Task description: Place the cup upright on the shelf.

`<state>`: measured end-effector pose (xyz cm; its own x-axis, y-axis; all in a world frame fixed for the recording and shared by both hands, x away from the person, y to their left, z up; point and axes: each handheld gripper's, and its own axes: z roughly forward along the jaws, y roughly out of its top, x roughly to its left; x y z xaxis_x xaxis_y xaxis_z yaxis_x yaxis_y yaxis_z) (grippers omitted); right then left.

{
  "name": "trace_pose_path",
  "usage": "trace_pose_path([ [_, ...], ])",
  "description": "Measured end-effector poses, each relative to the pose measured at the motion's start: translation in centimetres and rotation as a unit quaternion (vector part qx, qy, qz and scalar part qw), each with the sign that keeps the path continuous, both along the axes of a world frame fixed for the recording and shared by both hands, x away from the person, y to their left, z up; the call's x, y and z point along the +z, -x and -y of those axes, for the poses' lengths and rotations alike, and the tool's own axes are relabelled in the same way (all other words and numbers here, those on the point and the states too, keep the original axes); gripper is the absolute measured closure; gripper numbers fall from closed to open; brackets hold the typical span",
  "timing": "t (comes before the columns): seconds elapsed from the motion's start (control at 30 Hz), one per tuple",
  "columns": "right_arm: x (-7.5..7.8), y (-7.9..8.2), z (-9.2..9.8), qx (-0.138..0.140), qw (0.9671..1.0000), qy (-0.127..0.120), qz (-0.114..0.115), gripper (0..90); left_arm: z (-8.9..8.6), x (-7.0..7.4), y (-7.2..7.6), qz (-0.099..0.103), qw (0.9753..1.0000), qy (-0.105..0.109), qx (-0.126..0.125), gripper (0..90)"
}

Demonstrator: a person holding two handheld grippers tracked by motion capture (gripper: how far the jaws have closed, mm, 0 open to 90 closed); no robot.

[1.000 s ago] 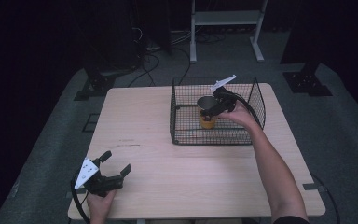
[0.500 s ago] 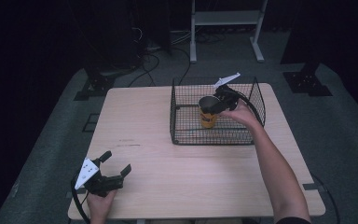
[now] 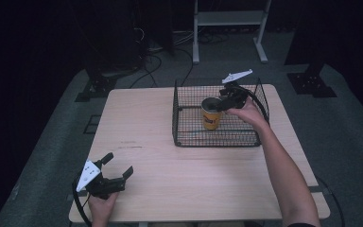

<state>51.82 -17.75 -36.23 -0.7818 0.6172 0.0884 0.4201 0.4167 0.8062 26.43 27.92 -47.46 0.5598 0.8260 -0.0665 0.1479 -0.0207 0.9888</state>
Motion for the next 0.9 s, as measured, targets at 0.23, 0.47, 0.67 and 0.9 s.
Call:
trace_pose_path([
  [0.23, 1.4, 1.2, 0.4, 0.012, 0.9998, -0.012, 0.006, 2.5, 0.0, 0.0, 0.0, 0.000, 1.0000, -0.001, 0.001, 2.3],
  [0.47, 2.4, 2.0, 0.9, 0.021, 0.9995, -0.023, 0.003, 2.5, 0.1, 0.0, 0.0, -0.002, 1.0000, -0.006, 0.003, 2.2],
  [0.67, 2.8, 2.7, 1.6, 0.021, 0.9994, -0.026, -0.001, 2.5, 0.1, 0.0, 0.0, -0.002, 1.0000, -0.003, 0.003, 2.3],
  [0.9, 2.8, 3.9, 2.5, 0.022, 0.9993, -0.031, -0.004, 2.6, 0.1, 0.0, 0.0, -0.001, 1.0000, -0.005, 0.001, 2.2],
])
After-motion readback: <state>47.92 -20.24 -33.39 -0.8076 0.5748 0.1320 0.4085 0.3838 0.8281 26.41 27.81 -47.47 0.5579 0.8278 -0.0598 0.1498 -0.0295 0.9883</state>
